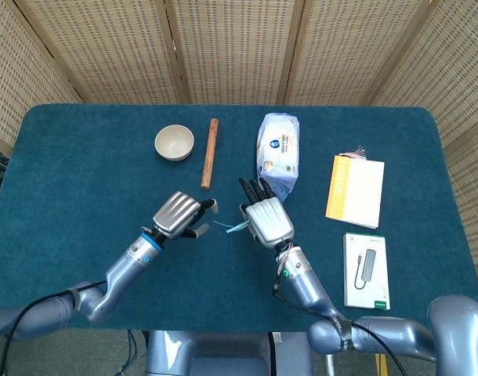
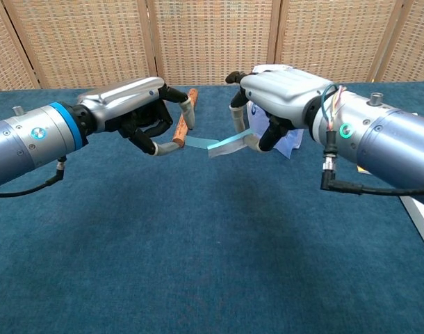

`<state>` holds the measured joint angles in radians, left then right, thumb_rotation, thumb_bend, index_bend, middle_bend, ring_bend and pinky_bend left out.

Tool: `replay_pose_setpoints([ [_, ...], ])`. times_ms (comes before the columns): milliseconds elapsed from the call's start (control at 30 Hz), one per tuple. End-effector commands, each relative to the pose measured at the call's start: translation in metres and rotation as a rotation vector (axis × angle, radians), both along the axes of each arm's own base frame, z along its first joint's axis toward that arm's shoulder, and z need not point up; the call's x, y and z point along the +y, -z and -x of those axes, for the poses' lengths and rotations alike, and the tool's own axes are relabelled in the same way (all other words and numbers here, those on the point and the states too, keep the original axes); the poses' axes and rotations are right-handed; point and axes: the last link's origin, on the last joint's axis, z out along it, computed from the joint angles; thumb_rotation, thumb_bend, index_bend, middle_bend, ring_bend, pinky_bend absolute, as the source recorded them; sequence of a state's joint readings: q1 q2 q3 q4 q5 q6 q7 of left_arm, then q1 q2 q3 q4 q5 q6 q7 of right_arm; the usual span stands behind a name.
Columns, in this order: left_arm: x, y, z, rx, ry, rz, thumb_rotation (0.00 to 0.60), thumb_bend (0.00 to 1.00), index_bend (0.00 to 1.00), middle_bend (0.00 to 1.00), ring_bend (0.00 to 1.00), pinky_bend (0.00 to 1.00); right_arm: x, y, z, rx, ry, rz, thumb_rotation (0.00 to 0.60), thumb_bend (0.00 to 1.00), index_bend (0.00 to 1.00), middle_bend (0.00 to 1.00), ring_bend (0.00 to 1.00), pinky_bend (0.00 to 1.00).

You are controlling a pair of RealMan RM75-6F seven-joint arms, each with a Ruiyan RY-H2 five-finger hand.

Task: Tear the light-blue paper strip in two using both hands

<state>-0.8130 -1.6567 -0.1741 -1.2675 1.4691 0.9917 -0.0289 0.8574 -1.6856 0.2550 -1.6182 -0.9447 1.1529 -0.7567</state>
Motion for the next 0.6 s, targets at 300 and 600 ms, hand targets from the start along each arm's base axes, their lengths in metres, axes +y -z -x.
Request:
replay_pose_setpoints([
  [300, -0.001, 0.008, -0.005, -0.058, -0.024, 0.029, 0.6, 0.36, 0.5, 0.87, 0.97, 1.0, -0.001, -0.004, 0.001, -0.003, 0.002, 0.006, 0.6, 0.61, 0.62, 0.0, 0.0, 0.0],
  [600, -0.002, 0.013, -0.008, -0.08, -0.025, 0.028, 0.6, 0.41, 0.55, 0.87, 0.97, 1.0, -0.002, -0.008, 0.003, -0.011, 0.006, 0.007, 0.6, 0.61, 0.62, 0.0, 0.0, 0.0],
])
